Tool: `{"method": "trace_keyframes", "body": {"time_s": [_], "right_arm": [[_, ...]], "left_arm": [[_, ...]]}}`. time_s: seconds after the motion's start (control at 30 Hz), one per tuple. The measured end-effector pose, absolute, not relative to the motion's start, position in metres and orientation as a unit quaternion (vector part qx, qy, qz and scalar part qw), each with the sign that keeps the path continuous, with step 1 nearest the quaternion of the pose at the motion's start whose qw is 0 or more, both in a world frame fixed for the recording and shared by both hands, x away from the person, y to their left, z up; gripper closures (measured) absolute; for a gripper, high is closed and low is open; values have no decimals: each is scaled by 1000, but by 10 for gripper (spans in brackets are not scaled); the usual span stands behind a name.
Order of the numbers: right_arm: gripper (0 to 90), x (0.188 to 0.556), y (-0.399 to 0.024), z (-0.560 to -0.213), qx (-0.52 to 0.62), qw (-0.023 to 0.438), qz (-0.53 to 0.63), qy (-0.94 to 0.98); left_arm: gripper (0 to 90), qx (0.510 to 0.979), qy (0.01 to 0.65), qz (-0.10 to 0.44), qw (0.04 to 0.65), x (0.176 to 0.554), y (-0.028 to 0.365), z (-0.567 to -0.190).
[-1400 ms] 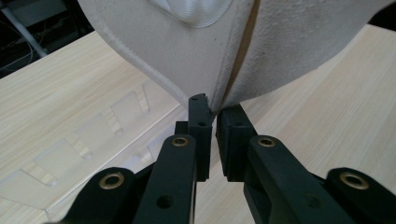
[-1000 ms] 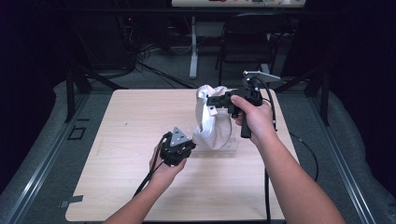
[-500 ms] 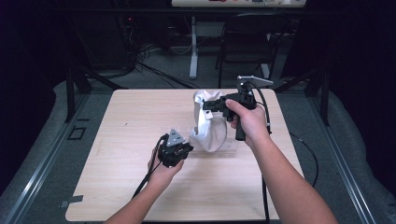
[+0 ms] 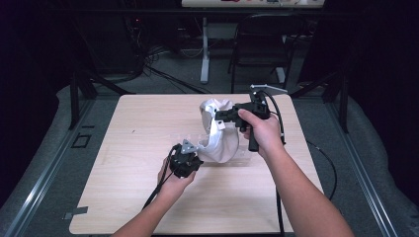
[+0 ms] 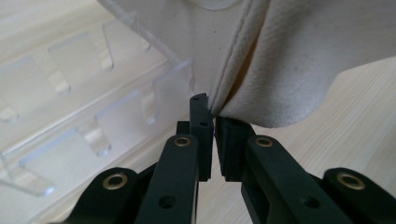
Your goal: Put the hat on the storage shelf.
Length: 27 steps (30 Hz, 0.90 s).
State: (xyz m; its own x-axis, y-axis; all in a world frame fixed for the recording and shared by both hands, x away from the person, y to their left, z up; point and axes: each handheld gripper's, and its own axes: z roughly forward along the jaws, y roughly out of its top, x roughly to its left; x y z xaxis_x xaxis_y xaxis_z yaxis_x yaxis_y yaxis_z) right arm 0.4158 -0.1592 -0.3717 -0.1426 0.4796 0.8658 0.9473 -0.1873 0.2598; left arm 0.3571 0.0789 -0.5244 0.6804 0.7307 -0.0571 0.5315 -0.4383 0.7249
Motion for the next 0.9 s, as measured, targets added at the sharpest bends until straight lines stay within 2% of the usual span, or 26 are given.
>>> {"method": "trace_keyframes", "body": {"time_s": [0.57,0.73,0.9], "right_arm": [[822,419,-164,-381,-619,238,-472,-581],[822,417,-164,-383,-613,239,-471,-588],[821,414,-164,-382,-611,226,-472,-593]], "left_arm": [[835,827,381,134,392,355,82,-533],[636,814,378,134,420,351,85,-532],[531,807,365,135,444,338,96,-529]]}}
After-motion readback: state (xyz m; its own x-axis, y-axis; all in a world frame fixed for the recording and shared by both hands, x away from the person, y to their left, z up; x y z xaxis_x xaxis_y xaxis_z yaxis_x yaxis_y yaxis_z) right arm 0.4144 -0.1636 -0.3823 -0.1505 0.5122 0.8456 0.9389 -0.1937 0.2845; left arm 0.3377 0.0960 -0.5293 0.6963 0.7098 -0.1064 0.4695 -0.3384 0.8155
